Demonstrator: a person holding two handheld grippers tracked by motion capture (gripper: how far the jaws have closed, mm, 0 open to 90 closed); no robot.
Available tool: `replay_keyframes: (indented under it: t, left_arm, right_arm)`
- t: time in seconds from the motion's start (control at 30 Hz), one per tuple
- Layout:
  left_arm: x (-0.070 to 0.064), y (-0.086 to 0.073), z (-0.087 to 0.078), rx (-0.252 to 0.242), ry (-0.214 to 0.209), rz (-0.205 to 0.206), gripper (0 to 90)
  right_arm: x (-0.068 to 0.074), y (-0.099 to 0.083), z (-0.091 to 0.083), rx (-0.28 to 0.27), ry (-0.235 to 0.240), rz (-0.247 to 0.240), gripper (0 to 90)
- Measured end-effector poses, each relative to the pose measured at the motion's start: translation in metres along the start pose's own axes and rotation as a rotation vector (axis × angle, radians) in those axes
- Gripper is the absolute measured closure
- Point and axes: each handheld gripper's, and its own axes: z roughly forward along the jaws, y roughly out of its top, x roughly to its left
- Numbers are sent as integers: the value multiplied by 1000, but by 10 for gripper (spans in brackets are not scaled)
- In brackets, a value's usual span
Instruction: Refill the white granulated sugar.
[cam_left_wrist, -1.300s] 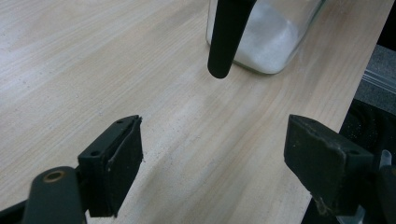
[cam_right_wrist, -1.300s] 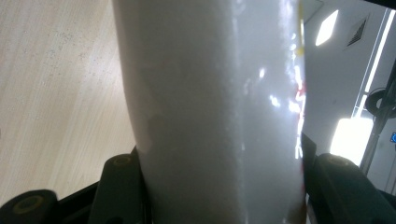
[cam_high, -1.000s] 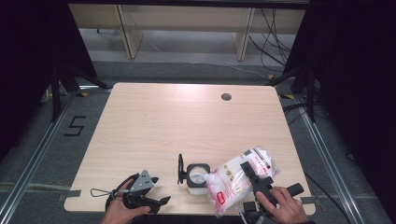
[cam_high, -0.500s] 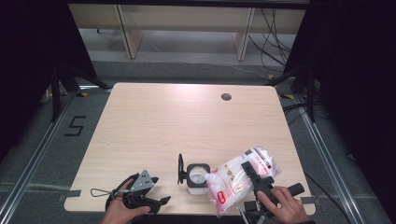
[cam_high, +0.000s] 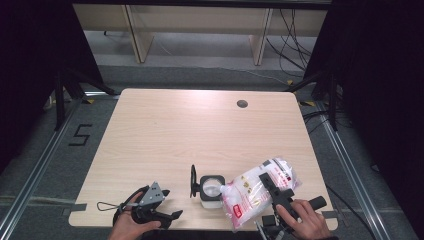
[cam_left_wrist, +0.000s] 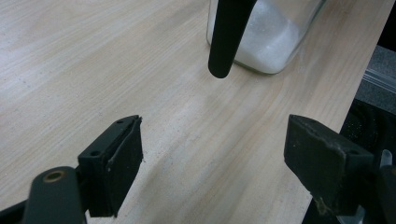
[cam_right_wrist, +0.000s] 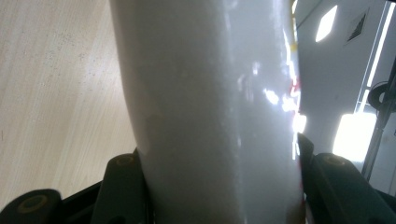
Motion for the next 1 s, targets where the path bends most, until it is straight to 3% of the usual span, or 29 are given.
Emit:
replay_keyframes:
  t: [0.1,0.13,0.17,0.27,0.3,0.37,0.47,0.5,0.57,0.83,0.87,0.97,1.0]
  left_arm:
    - [0,0,0,-1,0,-1,191]
    - [0,0,0,-2,0,0,191]
    - [0,0,0,-2,0,0,191]
    - [2,0,0,5,6,15,191]
    - [-2,-1,1,-20,1,-29,191]
    - [0,0,-1,5,2,5,191]
    - [2,0,0,6,6,15,191]
    - [0,0,0,-7,-1,-10,191]
    - [-1,-1,0,-7,-3,-23,191]
    - [-1,-1,1,-8,-3,-26,191]
    - [0,-1,0,8,8,-7,191]
    - [-2,0,0,-1,0,-27,191]
    - [0,0,-1,14,13,-9,191]
  right_arm:
    - [2,0,-1,12,3,18,502]
    - [1,0,0,-3,-8,-1,503]
    - [3,0,-1,8,-1,31,502]
    - [0,1,0,-7,-12,2,502]
    - [-1,1,0,-11,-13,-8,503]
    - [-1,1,0,-10,-14,-7,503]
    - [-1,1,-1,-9,-7,-7,504]
    - [-1,2,-1,-6,-4,-9,504]
    - [-1,2,-1,-7,-4,-9,504]
    - [-1,2,-1,-2,-3,-9,505]
    - [-1,2,-1,-2,-3,-10,505]
    - [-2,2,-2,-2,-5,-18,506]
    - [-3,2,-2,6,2,-26,505]
